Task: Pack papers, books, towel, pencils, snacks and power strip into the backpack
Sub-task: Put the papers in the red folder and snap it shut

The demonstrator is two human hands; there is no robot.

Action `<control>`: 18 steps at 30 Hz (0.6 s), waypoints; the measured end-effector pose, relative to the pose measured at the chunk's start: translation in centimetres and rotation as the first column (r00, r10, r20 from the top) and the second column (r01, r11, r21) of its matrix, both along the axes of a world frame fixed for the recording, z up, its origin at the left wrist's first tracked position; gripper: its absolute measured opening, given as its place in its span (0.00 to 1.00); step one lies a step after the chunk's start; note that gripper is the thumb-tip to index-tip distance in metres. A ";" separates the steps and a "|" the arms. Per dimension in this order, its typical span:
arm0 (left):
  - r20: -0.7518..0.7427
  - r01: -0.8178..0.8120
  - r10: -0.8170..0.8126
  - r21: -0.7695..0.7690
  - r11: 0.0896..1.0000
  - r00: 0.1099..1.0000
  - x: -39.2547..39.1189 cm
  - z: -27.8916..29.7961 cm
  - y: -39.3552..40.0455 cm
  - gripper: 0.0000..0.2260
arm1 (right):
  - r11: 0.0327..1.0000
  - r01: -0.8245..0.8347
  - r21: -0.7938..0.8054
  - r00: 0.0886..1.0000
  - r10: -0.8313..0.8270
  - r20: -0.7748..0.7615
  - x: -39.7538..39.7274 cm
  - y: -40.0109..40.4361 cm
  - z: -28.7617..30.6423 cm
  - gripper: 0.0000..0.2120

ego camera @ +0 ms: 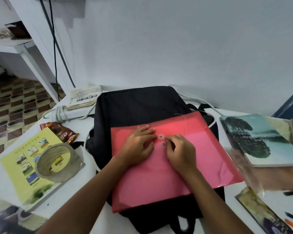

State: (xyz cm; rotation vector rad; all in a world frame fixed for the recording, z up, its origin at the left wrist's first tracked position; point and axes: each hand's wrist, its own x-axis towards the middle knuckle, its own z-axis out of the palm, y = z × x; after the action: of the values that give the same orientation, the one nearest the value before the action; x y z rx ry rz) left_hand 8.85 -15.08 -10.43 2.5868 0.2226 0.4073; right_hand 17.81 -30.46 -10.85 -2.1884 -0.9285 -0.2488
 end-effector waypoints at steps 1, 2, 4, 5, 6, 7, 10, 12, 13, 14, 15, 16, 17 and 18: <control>-0.006 0.019 -0.018 0.012 1.000 1.000 0.2 0.1 0.1 0.20 | 1.000 0.003 -0.001 1.000 -0.003 -0.003 0.2 0.1 -0.1 0.10; -0.017 0.032 -0.032 0.022 0.999 0.999 0.3 0.3 0.1 0.20 | 1.000 0.008 -0.003 1.000 -0.008 -0.003 0.3 0.1 -0.1 0.09; -0.023 0.041 -0.040 0.029 0.999 0.999 0.6 0.4 0.4 0.20 | 1.000 0.017 -0.006 1.000 -0.017 0.008 0.6 0.3 -0.2 0.08; -0.014 0.047 -0.046 0.039 0.998 0.999 0.7 0.4 0.5 0.20 | 1.000 0.019 -0.002 1.000 -0.019 0.016 0.6 0.3 -0.3 0.09; -0.003 0.055 -0.055 0.060 0.997 0.998 0.8 0.5 0.8 0.20 | 1.000 0.024 0.010 0.999 -0.025 0.028 0.5 0.4 -0.3 0.11; 0.013 0.064 -0.066 0.089 0.994 0.998 1.0 0.7 1.1 0.20 | 1.000 0.024 0.020 0.999 -0.025 0.039 0.5 0.5 -0.2 0.12; -0.131 0.133 -0.114 0.143 0.981 0.985 2.5 2.9 2.5 0.17 | 1.000 0.013 0.014 1.000 -0.013 0.017 0.4 0.6 0.1 0.09; -0.263 0.190 -0.154 0.116 0.975 0.952 4.3 4.5 3.5 0.15 | 1.000 0.007 0.010 0.999 -0.007 -0.050 0.5 0.4 0.7 0.06; -0.291 0.214 -0.179 0.094 0.972 0.940 5.4 5.1 3.8 0.15 | 1.000 0.001 -0.009 0.997 -0.002 -0.081 0.7 0.3 1.3 0.06; -0.316 0.230 -0.193 0.085 0.969 0.929 6.6 5.6 4.0 0.15 | 0.999 -0.011 -0.040 0.994 0.007 -0.110 1.2 0.4 2.0 0.07; -0.349 0.240 -0.195 0.091 0.967 0.917 7.7 5.9 4.2 0.15 | 0.997 -0.027 -0.074 0.991 0.017 -0.136 1.9 0.5 2.8 0.08; -0.384 0.227 -0.175 0.096 0.969 0.907 8.6 6.0 4.4 0.18 | 0.994 -0.044 -0.100 0.988 0.028 -0.150 3.0 0.7 3.7 0.09; -0.421 0.194 -0.142 0.083 0.977 0.896 9.4 6.1 4.5 0.23 | 0.990 -0.052 -0.128 0.987 0.032 -0.158 4.1 0.9 4.5 0.10; -0.451 0.154 -0.112 0.056 0.987 0.885 9.9 6.1 4.5 0.27 | 0.985 -0.058 -0.160 0.987 0.032 -0.160 4.9 1.0 5.2 0.10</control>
State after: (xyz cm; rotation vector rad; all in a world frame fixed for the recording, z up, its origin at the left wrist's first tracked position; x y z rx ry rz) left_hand 18.80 -10.57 -4.31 2.7325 0.1843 -0.2435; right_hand 22.73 -29.44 -5.60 -2.2957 -0.9368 0.0238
